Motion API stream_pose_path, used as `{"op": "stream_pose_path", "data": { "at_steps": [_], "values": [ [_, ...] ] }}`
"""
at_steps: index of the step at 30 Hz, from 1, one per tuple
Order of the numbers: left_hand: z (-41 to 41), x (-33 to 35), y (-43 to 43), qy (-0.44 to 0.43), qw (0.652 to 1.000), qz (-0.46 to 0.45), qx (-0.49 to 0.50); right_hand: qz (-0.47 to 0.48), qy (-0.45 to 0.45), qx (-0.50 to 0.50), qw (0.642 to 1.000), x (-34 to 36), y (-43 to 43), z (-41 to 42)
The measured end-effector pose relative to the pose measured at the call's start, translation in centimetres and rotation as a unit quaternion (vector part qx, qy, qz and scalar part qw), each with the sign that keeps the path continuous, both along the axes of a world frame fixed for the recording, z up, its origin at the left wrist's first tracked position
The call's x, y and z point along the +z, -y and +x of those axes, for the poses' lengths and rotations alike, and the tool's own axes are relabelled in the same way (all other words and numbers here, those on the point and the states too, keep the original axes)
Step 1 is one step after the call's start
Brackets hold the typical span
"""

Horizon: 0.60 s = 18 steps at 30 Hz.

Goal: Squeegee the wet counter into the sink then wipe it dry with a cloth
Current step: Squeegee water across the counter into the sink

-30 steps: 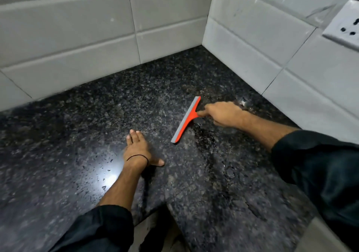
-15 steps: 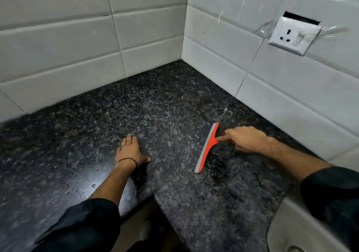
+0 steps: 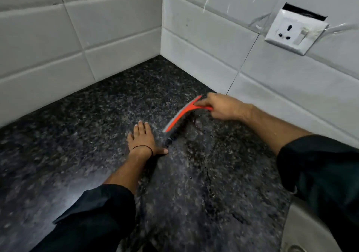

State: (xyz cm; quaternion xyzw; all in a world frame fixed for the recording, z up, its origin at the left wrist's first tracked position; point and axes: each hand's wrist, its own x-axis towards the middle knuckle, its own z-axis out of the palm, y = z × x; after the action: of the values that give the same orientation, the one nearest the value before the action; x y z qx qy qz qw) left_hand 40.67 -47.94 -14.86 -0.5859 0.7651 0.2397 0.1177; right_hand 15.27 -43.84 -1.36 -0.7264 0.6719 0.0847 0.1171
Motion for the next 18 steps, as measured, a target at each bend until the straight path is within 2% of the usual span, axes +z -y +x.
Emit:
{"op": "stream_pose_path", "data": {
  "at_steps": [3,7,10,13,18],
  "values": [
    [-0.1,-1.0,1.4,0.008,0.999,0.044,-0.016,0.013,0.02,-0.028,0.999,-1.7,6.7,1.2],
    [0.1,-2.0,1.6,-0.017,0.999,0.034,-0.013,0.01,0.023,-0.048,0.999,-3.8,14.0,3.8],
    [-0.1,-2.3,1.8,-0.017,0.999,0.034,-0.008,-0.019,-0.015,-0.037,0.999,-4.9,16.6,5.6],
    [-0.1,-2.4,2.1,-0.016,0.999,0.034,-0.007,-0.038,-0.055,-0.027,0.997,-5.8,16.5,6.1],
    [0.4,-2.4,2.0,-0.048,0.998,0.028,0.002,-0.02,-0.056,-0.024,0.998,-4.5,11.3,3.9]
  ]
}}
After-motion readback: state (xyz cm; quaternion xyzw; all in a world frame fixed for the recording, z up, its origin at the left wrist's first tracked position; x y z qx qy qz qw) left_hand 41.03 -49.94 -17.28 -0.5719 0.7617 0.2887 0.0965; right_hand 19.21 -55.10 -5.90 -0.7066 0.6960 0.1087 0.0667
